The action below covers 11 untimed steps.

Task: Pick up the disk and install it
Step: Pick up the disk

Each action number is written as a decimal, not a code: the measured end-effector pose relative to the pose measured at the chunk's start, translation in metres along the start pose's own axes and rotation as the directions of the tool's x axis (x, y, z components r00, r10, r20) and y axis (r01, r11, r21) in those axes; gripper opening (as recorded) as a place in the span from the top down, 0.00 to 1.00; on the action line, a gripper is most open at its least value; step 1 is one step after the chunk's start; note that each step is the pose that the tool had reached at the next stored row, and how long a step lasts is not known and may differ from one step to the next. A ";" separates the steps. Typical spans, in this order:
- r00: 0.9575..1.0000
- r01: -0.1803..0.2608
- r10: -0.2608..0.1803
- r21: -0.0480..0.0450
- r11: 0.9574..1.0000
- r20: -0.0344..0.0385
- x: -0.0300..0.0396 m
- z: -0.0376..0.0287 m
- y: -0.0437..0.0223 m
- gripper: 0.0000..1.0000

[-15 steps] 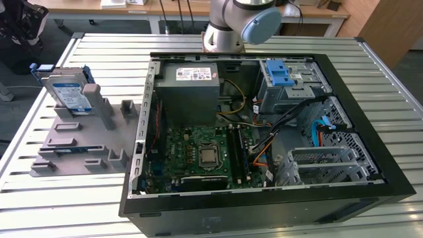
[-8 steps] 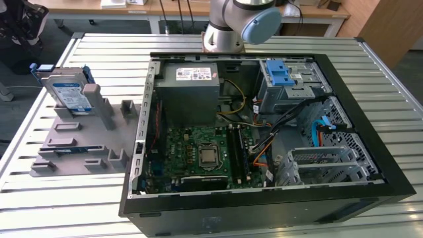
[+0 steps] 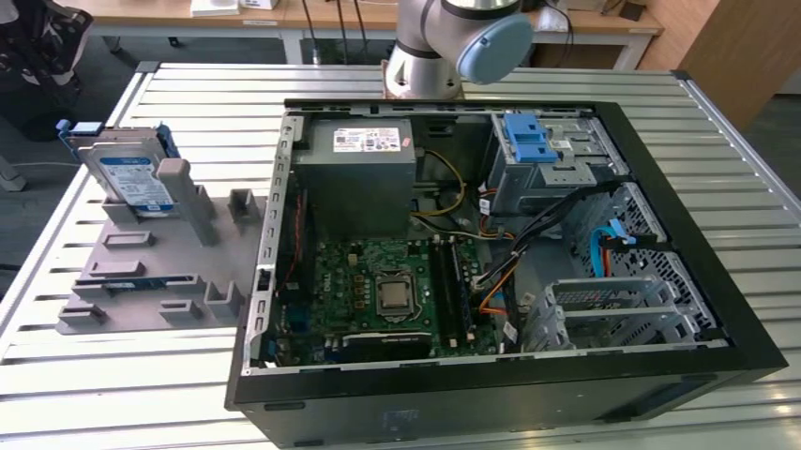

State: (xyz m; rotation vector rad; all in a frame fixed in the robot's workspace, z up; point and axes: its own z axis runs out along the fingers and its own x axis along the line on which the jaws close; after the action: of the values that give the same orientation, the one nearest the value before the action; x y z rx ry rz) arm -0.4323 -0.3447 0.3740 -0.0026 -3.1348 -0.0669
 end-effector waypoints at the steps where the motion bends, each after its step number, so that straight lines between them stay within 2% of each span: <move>1: 1.000 0.005 -0.005 0.000 1.000 0.000 0.0000 0.0000 0.0000 0.89; 11: 0.999 0.053 -0.053 0.000 0.999 -0.002 0.0000 0.0000 0.0000 0.89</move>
State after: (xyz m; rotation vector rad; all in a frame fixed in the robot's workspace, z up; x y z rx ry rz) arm -0.4323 -0.3446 0.3740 0.0808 -3.1327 -0.0666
